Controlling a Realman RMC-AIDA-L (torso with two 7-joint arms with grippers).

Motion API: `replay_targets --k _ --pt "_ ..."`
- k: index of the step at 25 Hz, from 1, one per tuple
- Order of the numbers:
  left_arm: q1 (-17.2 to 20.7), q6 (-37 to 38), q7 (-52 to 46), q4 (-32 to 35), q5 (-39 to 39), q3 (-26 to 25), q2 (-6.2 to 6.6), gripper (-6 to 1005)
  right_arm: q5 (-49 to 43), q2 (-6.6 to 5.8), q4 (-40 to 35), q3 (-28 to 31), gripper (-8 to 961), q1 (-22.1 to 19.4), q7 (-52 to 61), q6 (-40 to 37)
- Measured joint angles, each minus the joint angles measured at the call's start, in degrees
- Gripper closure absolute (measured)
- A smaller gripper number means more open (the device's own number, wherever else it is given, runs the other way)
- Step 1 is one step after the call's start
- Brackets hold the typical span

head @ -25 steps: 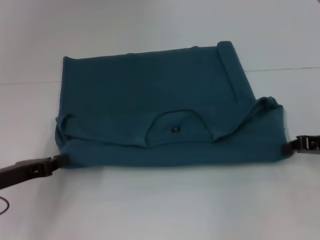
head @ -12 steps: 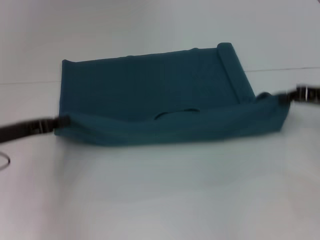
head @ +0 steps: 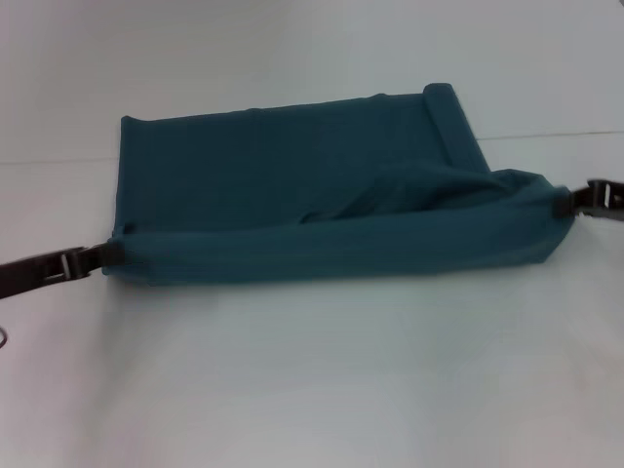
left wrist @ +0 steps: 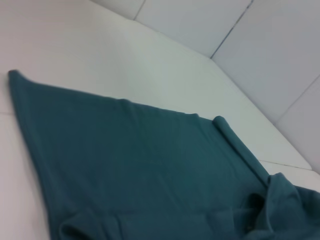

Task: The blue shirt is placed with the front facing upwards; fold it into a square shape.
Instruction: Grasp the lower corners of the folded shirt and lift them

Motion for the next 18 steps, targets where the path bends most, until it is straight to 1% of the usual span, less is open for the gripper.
replay_targets --k 3,7,10,13,15,17,18 --pt "2.0 2.4 -0.4 2.0 0.0 -1.1 -0.36 972 0.7 0.17 -0.2 0.2 890 -2.0 -0.3 -1.0" --pt "3.1 5.5 -0.1 2.6 0.1 -3.1 -0.60 972 2.1 0.31 -0.2 0.3 887 -3.9 -0.9 -2.3" --pt "2.8 5.4 0.0 2.3 0.2 -3.4 -0.57 972 2.2 0.36 0.2 0.0 885 -3.7 -1.2 -2.1" --pt "1.2 4.5 0.0 2.0 0.3 -3.3 -0.40 972 2.2 0.45 0.2 0.1 883 -2.5 -1.3 -1.2" --pt "-1.4 3.1 -0.1 2.0 0.3 -3.4 0.23 972 2.5 0.04 0.0 0.5 882 -0.7 -1.0 0.5" --pt "-4.7 1.6 -0.4 1.1 0.3 -3.3 1.77 972 2.7 -1.46 0.0 0.7 880 2.1 -0.1 2.2" --pt "-6.9 0.9 -0.6 -0.3 0.4 -3.2 2.93 972 2.6 -2.30 0.2 0.6 880 3.4 0.4 2.3"
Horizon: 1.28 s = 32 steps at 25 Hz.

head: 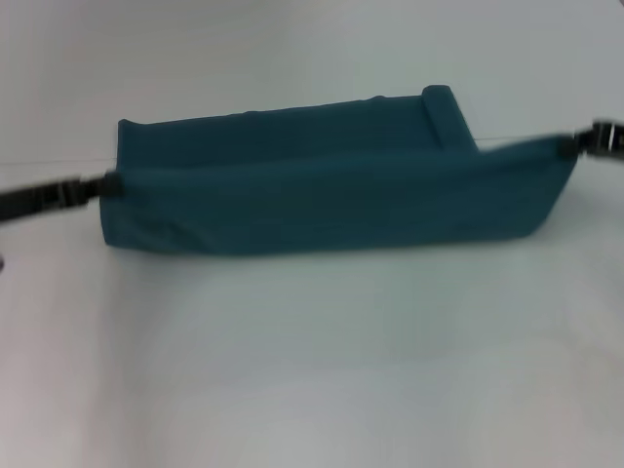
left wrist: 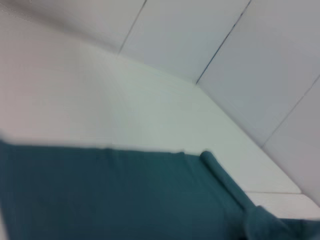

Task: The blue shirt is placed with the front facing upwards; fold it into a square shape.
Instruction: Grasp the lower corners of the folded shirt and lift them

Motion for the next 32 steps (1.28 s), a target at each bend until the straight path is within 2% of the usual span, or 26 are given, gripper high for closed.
replay_targets --k 2,3,6,8,13,17,21,32 --pt "-2.5 -0.4 -0.3 -2.5 0.5 0.0 1.39 972 -0.7 -1.18 0.1 -0.5 878 2.2 1.2 -0.8" --pt "-3.2 -0.4 -0.3 -3.2 0.8 0.0 1.74 972 -1.0 -1.14 -0.5 -0.7 878 2.5 1.5 -1.4" --pt "-1.9 0.2 -0.2 -2.1 1.4 0.1 0.38 972 -1.5 0.36 -2.5 -1.0 876 1.2 1.6 -3.5" --pt "1.7 1.4 -0.1 0.9 1.3 0.0 -1.42 972 -1.5 1.39 -3.3 -1.0 874 -0.7 1.1 -4.1" --pt "6.8 5.1 -0.4 4.0 0.9 -0.6 -2.82 972 -1.1 2.78 -3.5 -0.8 871 -5.5 0.3 -4.5" --pt "9.9 9.3 -0.4 4.4 0.8 -2.3 -3.45 972 -1.0 3.75 -3.5 -0.6 868 -7.8 -0.8 -4.9" --pt "11.6 11.8 0.0 4.6 0.9 -2.8 -3.67 973 -1.0 4.05 -3.1 -0.5 865 -9.0 -1.3 -5.8" --pt "13.5 14.1 3.2 3.0 1.7 -2.3 -3.80 973 -1.1 4.74 -2.8 -0.5 858 -13.0 -2.2 -8.4"
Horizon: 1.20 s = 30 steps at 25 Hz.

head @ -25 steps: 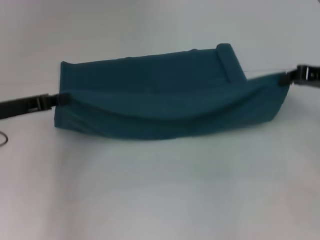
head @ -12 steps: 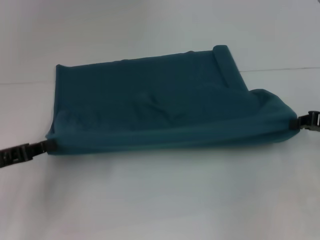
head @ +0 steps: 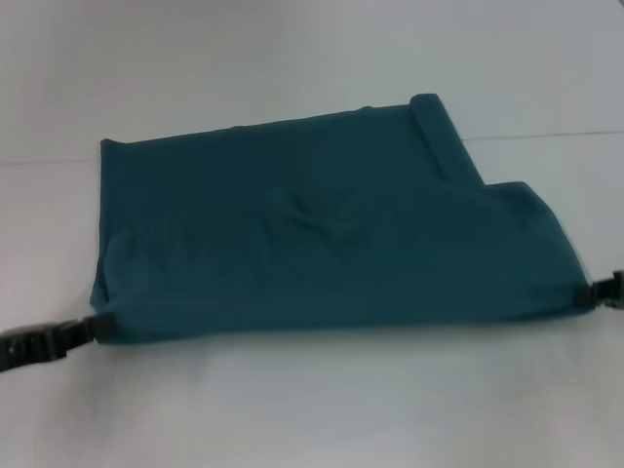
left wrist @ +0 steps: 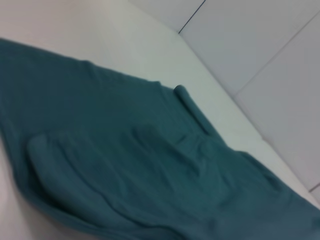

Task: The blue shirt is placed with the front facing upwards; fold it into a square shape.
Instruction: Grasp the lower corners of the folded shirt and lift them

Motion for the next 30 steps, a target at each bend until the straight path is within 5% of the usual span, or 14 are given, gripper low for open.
replay_targets --k 15,30 --pt "4.0 5.6 2.2 0.0 3.3 -0.5 -0.62 973 -0.2 1.11 1.4 0.3 847 -6.8 -4.3 -6.8" --pt "12.7 11.5 3.8 4.3 4.2 -3.4 -3.89 973 -0.3 1.54 1.4 3.7 837 -9.3 -5.2 -9.6"
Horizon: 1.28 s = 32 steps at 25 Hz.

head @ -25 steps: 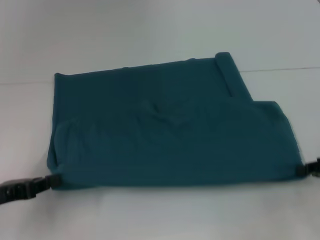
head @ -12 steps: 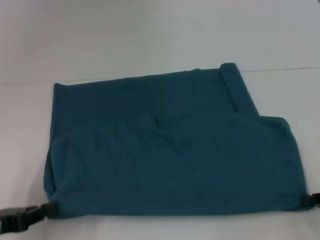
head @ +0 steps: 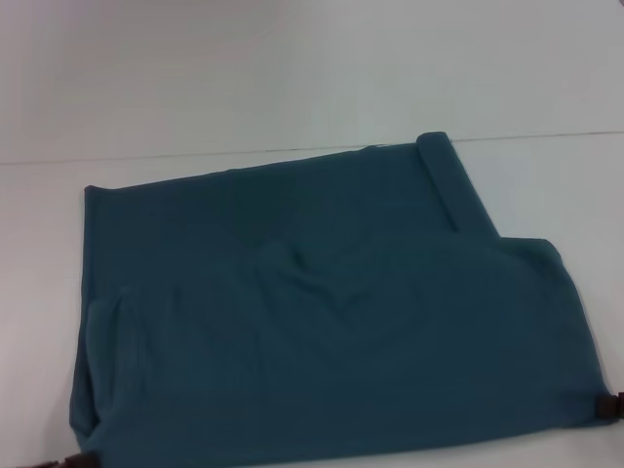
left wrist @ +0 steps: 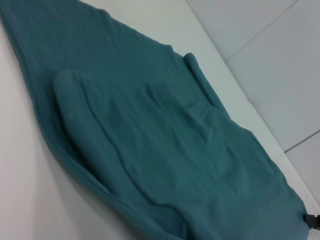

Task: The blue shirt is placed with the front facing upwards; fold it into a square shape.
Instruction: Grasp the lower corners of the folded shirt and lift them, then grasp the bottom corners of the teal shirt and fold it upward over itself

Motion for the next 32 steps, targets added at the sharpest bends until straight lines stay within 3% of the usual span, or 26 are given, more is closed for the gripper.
replay_targets --k 14,23,27,32 --pt "1.2 0.8 0.1 -0.2 1.5 0.1 -0.49 973 -0.1 0.11 -0.3 1.8 827 -4.1 -0.4 -1.7" --pt "1.6 1.9 -0.1 -0.2 2.9 -0.3 -0.89 973 -0.1 0.20 0.0 3.6 821 -4.6 -1.3 -3.0" --pt "-0.1 1.9 -0.2 -1.3 2.9 -2.4 -0.20 972 0.2 0.28 0.2 4.3 818 -3.3 -1.4 -2.9" --pt "-5.1 0.8 -0.8 -5.2 2.9 -3.8 2.18 971 0.5 0.26 1.7 7.9 814 1.3 -1.4 -1.7"
